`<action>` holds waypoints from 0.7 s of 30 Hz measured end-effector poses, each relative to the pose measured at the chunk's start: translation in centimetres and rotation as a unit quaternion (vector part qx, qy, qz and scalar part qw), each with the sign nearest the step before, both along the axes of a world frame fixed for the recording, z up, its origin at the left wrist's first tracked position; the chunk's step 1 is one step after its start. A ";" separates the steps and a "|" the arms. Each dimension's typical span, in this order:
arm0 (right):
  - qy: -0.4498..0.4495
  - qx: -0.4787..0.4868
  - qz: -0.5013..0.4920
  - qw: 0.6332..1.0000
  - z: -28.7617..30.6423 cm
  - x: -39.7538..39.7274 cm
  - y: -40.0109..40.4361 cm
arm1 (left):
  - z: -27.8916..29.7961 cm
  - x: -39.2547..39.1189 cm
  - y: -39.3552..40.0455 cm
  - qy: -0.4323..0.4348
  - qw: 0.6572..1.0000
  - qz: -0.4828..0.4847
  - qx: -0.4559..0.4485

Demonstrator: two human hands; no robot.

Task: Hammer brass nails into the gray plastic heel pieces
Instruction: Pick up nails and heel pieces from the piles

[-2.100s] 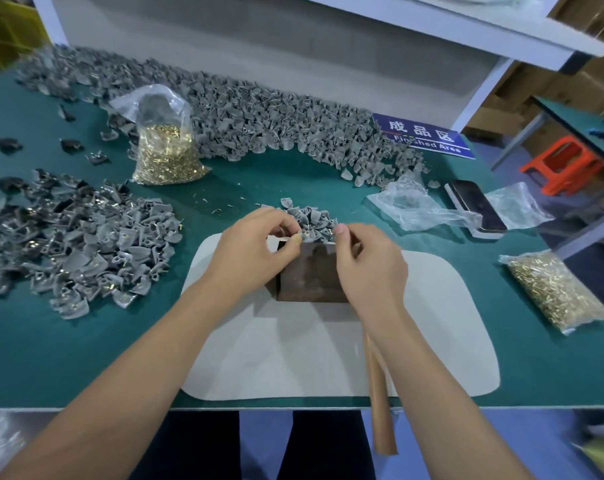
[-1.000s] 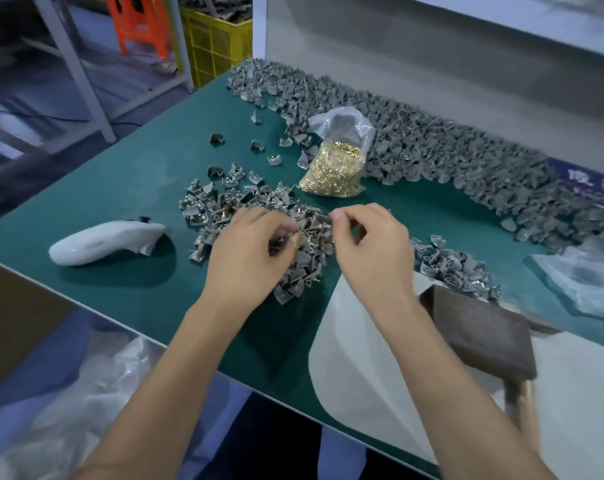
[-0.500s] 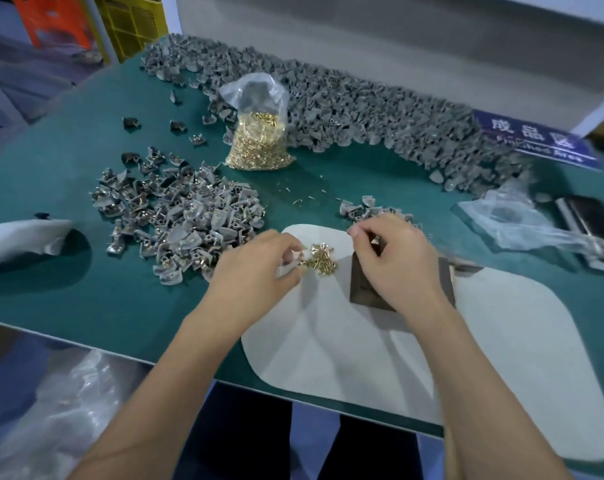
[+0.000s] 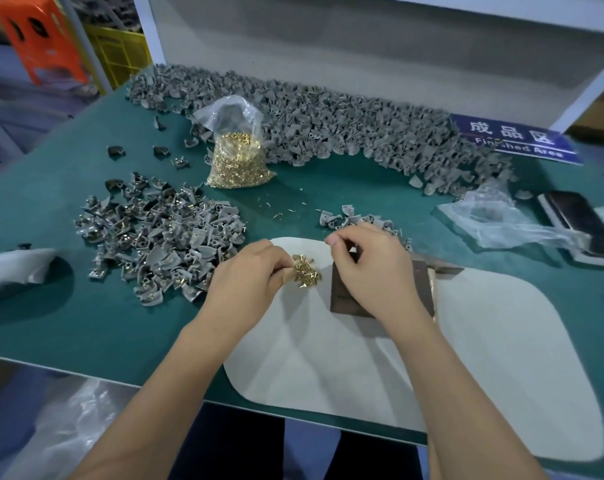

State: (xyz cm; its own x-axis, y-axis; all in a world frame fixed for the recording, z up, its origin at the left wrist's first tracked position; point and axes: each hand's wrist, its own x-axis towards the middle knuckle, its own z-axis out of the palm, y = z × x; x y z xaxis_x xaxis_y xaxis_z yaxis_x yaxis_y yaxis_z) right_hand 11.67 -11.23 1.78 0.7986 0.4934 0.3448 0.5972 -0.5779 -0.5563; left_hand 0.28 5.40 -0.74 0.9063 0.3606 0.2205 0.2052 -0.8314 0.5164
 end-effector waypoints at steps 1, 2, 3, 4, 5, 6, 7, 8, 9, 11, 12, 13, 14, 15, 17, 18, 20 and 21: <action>0.000 -0.001 0.001 1.000 0.0 0.0 0.0 | 0.0 0.1 -0.1 0.007 1.000 -0.001 0.005; 0.002 -0.001 0.002 1.000 0.0 0.0 0.0 | 0.0 0.2 -0.2 0.013 1.000 -0.005 0.008; 0.006 0.000 0.003 1.000 0.0 0.0 -0.1 | 0.1 0.3 -0.4 0.016 1.000 -0.010 0.007; 0.010 0.003 0.004 1.000 0.0 0.0 -0.1 | 0.2 0.3 -0.5 0.015 1.000 -0.014 0.003; 0.017 0.009 0.006 1.000 0.1 0.1 -0.2 | 0.4 0.4 -0.6 0.011 1.000 -0.018 0.000; 0.027 0.021 0.011 0.999 0.1 0.1 -0.2 | 0.6 0.5 -0.7 0.002 1.000 -0.021 -0.002; 0.041 0.038 0.019 0.998 0.1 0.2 -0.3 | 0.9 0.7 -0.8 -0.008 1.000 -0.023 -0.007; 0.059 0.060 0.027 0.996 0.2 0.3 -0.3 | 1.2 1.0 -0.9 -0.019 0.999 -0.026 -0.027; 0.078 0.086 0.034 0.993 0.3 0.4 -0.5 | 1.5 1.4 -1.1 -0.028 0.997 -0.031 -0.066; 0.122 0.149 0.046 0.980 0.5 0.7 -0.9 | 2.4 2.6 -1.7 -0.043 0.984 -0.052 -0.166; 0.144 0.182 0.052 0.971 0.7 0.9 -1.1 | 2.8 3.3 -2.1 -0.047 0.974 -0.062 -0.212; 0.166 0.213 0.060 0.961 0.8 1.1 -1.4 | 3.2 4.1 -2.4 -0.046 0.963 -0.070 -0.256; 0.185 0.243 0.070 0.950 0.8 1.3 -1.7 | 3.6 4.8 -2.7 -0.040 0.949 -0.078 -0.302; 0.199 0.268 0.077 0.940 0.8 1.4 -1.9 | 3.9 5.6 -2.9 -0.028 0.933 -0.087 -0.348; 0.217 0.307 0.074 0.924 0.9 1.5 -2.3 | 4.4 6.7 -2.8 0.003 0.900 -0.107 -0.423; 0.222 0.320 0.068 0.918 0.9 1.7 -2.4 | 4.7 7.2 -2.6 0.015 0.881 -0.119 -0.457; 0.219 0.325 0.068 0.917 1.2 2.1 -2.6 | 5.2 8.2 -2.3 0.030 0.839 -0.138 -0.525; 0.204 0.317 0.068 0.924 1.4 2.4 -2.6 | 5.4 8.6 -2.1 0.036 0.822 -0.143 -0.550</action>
